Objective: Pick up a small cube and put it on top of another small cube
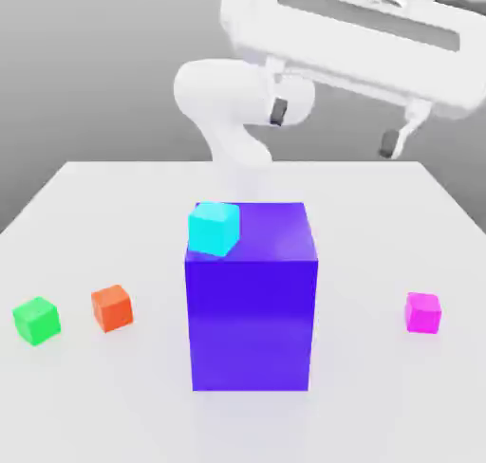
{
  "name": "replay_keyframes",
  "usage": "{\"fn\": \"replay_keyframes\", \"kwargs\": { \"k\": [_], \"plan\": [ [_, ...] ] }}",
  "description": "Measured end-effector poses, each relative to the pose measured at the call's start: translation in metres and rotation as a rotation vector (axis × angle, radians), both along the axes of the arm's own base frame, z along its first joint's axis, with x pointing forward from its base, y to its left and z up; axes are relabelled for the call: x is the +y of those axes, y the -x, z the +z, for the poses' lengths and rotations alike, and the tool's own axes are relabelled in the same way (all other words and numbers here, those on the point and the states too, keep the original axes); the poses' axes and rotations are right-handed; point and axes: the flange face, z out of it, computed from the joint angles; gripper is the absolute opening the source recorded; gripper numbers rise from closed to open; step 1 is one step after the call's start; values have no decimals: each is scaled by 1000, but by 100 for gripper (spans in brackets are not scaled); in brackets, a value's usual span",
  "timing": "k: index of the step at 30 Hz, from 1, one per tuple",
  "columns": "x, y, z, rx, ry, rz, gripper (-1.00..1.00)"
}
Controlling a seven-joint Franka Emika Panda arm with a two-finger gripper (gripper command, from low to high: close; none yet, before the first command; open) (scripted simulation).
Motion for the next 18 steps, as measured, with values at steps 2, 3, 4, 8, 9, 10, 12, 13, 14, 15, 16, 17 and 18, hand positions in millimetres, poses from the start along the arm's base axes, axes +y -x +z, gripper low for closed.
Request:
{"fn": "replay_keyframes", "kwargs": {
  "k": [2,3,4,8,9,10,12,13,14,15,16,17,18],
  "plan": [
    [13,1,-37,41,0,-12,0],
    [19,3,-55,60,-1,-17,0],
    [26,6,-73,79,-4,-21,0],
    [57,27,-135,148,-30,-21,0],
    [64,34,-149,163,-40,-21,0],
    [72,42,-162,179,-52,-19,0],
    [87,59,-184,207,-80,-17,0],
    [95,68,-194,221,-96,-16,0],
    [102,78,-202,234,-114,-16,0],
    [109,87,-210,247,-134,-17,0],
    [116,97,-216,259,-155,-18,0],
    [123,106,-222,271,-178,-19,0],
    [130,117,-226,283,-202,-19,0]
  ]
}}
